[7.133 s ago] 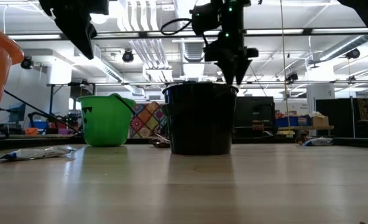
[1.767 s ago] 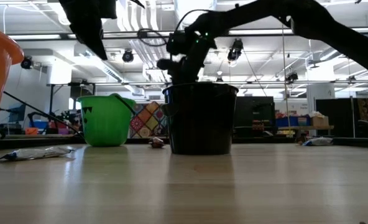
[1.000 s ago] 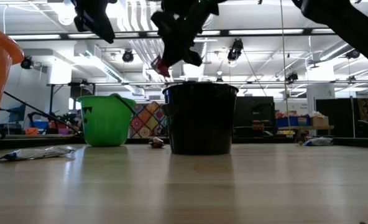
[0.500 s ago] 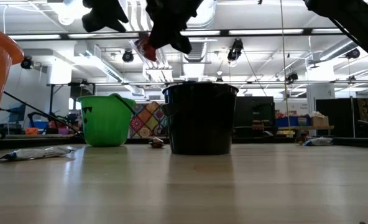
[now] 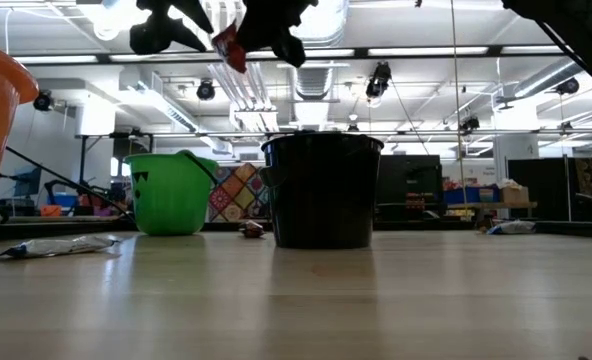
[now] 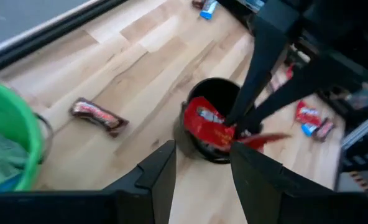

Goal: Sort candy
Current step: Put the top red candy pack into the orange bucket, then put the brown chocolate into the black bucket

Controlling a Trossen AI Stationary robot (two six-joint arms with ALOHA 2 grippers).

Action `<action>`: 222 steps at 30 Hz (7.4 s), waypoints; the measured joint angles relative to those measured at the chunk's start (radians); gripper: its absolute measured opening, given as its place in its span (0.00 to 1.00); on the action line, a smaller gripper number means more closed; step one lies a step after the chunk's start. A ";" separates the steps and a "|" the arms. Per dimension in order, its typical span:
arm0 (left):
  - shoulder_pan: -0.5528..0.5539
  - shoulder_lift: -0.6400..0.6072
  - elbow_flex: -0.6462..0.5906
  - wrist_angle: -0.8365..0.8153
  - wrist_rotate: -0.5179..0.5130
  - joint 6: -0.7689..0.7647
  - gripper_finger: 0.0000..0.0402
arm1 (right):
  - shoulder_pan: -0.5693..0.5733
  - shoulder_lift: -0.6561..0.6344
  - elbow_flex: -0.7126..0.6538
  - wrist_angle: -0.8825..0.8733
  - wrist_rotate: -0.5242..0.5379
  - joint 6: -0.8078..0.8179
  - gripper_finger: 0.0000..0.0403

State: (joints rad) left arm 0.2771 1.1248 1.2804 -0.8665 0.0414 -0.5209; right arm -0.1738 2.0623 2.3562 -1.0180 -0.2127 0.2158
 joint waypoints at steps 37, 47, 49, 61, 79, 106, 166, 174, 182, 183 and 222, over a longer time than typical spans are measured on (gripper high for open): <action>0.000 0.045 0.002 0.099 0.129 -0.301 0.33 | 0.010 -0.013 0.000 0.012 0.058 -0.044 0.02; 0.001 0.093 0.002 0.184 0.178 -0.268 0.31 | 0.015 -0.021 -0.001 0.035 0.047 -0.031 0.02; 0.001 0.097 0.002 0.188 0.193 -0.258 0.28 | 0.017 -0.025 -0.001 0.042 0.053 -0.031 0.02; 0.001 0.099 0.006 0.200 0.206 -0.207 0.02 | 0.021 -0.052 -0.003 0.081 0.045 -0.025 0.02; 0.000 0.076 0.003 0.197 0.229 -0.149 0.00 | 0.023 -0.052 -0.003 0.090 0.048 -0.007 0.02; -0.002 0.054 0.002 0.156 0.201 -0.097 0.00 | 0.037 -0.055 -0.001 0.091 0.019 -0.061 0.33; -0.793 -0.055 0.000 -0.232 0.069 -0.564 0.00 | -0.078 -0.145 0.000 -0.215 0.266 -0.041 0.38; -0.838 -0.058 0.000 -0.319 0.081 -0.607 0.00 | -0.078 -0.145 0.000 -0.280 0.266 -0.041 0.37; -0.844 -0.058 0.000 -0.365 0.080 -0.619 0.00 | -0.078 -0.145 0.000 -0.286 0.266 -0.044 0.36; -0.844 -0.057 0.000 -0.366 0.080 -0.619 0.00 | -0.078 -0.145 0.000 -0.286 0.266 -0.044 0.36; -0.859 0.110 0.000 -0.370 0.046 -0.562 0.22 | -0.098 -0.168 0.000 -0.392 0.269 -0.096 0.38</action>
State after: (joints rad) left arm -0.5816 1.2347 1.2804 -1.2362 0.0870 -1.0829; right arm -0.2721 1.8946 2.3558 -1.4095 0.0563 0.1196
